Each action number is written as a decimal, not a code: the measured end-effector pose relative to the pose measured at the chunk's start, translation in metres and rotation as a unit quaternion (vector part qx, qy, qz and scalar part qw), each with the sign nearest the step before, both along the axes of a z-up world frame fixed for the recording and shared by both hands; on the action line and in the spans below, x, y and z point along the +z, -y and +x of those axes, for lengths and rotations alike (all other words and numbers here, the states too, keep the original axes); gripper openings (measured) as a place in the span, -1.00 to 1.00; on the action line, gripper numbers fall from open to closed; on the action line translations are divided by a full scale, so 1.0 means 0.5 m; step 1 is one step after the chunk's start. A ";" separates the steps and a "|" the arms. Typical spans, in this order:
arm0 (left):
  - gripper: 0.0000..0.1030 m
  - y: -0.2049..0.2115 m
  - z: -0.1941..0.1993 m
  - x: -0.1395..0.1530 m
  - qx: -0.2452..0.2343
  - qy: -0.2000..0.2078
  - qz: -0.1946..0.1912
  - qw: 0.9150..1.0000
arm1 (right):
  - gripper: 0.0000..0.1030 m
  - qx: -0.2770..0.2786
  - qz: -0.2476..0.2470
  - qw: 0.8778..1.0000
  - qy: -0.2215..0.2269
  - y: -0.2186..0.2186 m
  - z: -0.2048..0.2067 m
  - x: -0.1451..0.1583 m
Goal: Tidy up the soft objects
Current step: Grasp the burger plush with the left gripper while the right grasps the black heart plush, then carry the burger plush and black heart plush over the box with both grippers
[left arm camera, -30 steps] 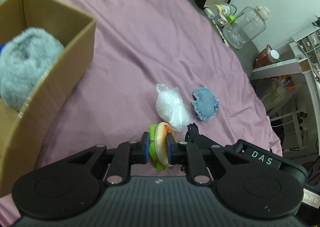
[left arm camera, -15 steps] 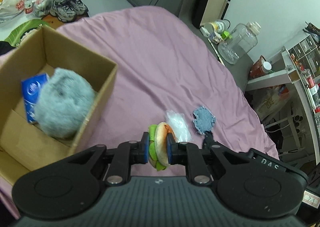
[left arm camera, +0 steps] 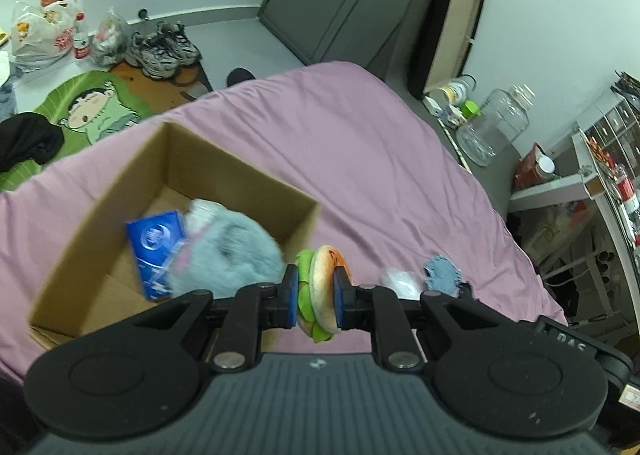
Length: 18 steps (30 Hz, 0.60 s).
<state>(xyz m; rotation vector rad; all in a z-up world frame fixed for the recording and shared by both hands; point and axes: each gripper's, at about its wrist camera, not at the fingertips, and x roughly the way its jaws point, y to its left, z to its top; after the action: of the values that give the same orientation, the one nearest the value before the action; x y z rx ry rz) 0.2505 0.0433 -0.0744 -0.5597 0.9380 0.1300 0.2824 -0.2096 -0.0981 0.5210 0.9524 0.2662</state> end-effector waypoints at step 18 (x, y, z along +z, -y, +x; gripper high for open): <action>-0.68 -0.133 -0.034 0.008 -0.010 -0.019 0.059 0.998 | -0.37 0.050 -0.025 0.998 0.025 -0.146 -0.026 0.038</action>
<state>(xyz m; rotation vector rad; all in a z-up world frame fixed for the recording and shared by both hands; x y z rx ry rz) 0.2334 0.1097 -0.0705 -0.4410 0.9660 0.1778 0.2695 -0.1368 -0.0790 0.4182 0.9357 0.3435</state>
